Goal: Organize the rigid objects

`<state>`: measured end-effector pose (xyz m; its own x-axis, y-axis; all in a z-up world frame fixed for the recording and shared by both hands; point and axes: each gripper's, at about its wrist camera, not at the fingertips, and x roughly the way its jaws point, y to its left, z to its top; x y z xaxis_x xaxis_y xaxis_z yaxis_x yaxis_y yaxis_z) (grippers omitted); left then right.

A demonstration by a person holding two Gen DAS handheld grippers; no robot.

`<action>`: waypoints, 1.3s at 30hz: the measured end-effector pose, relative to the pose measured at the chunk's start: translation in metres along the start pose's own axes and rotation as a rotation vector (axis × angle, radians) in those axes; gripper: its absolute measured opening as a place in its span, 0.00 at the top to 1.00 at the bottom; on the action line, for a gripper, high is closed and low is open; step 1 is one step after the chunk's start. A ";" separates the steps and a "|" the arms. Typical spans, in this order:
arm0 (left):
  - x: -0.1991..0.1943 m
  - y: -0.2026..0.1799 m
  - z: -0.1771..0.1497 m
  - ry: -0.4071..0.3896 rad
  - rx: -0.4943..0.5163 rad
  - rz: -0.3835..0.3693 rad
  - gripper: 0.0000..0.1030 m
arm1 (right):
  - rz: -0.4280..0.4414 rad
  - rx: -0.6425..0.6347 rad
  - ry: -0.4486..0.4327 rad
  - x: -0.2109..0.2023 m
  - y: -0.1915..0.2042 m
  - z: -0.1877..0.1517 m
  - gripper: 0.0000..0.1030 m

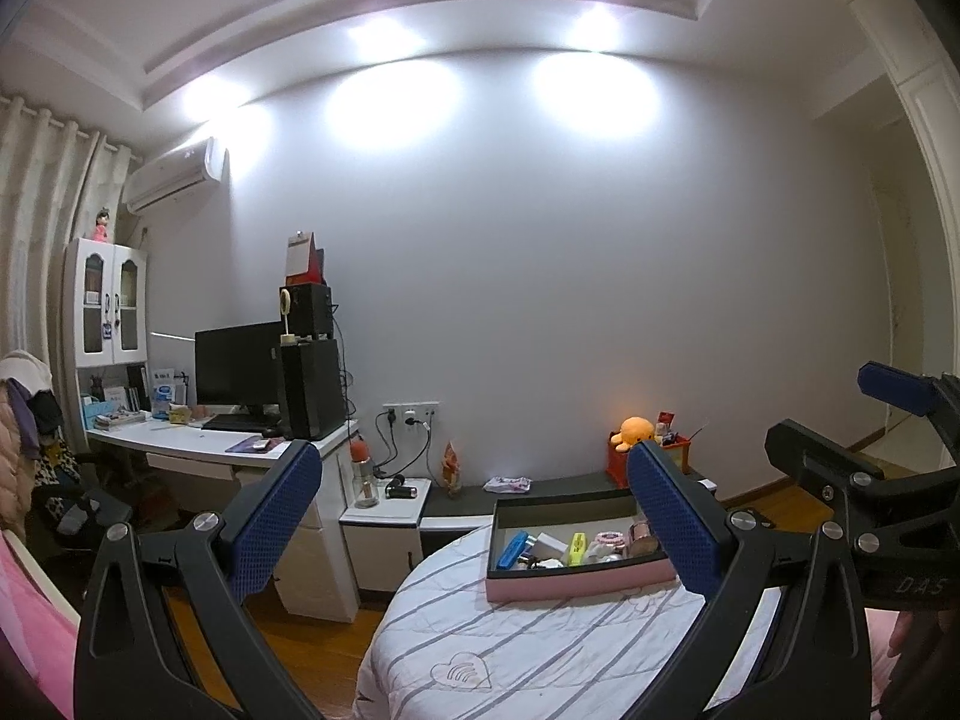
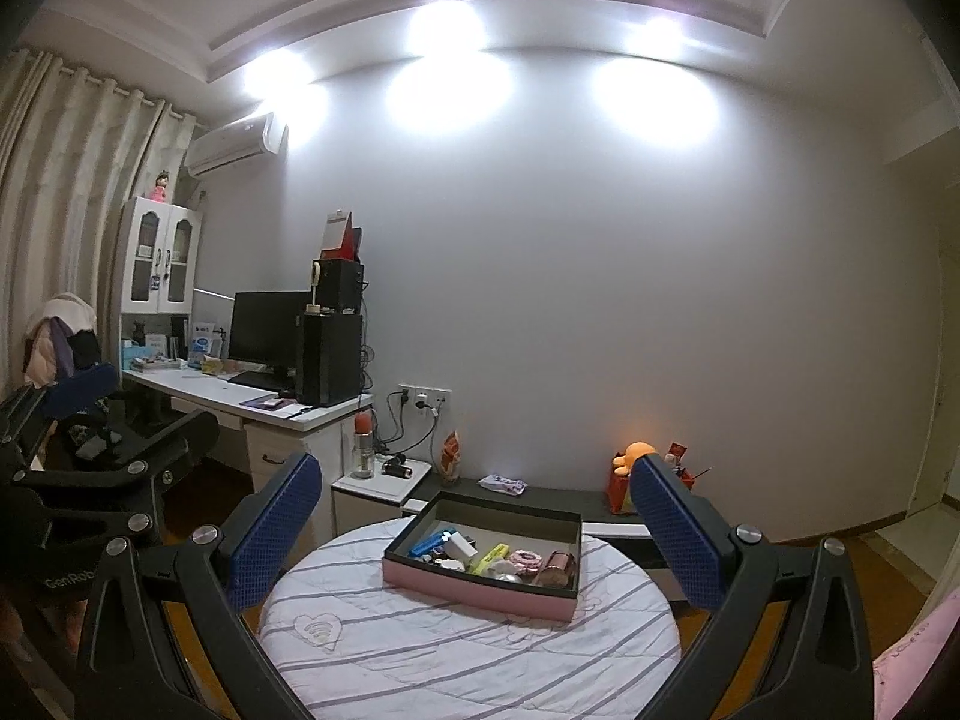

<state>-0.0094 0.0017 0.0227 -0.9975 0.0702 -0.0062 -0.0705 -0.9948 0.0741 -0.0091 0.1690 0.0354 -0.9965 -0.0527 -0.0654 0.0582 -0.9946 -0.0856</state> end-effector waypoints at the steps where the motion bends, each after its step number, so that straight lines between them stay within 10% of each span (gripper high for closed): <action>1: 0.001 -0.001 -0.001 -0.005 0.000 -0.002 0.00 | -0.003 0.001 -0.004 0.000 -0.001 -0.001 0.00; 39: 0.038 -0.003 -0.006 0.015 -0.018 0.000 0.00 | -0.008 -0.021 0.008 0.023 -0.005 -0.001 0.00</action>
<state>-0.0473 0.0068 0.0166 -0.9974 0.0691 -0.0210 -0.0701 -0.9960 0.0560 -0.0327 0.1727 0.0331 -0.9964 -0.0443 -0.0722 0.0519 -0.9929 -0.1070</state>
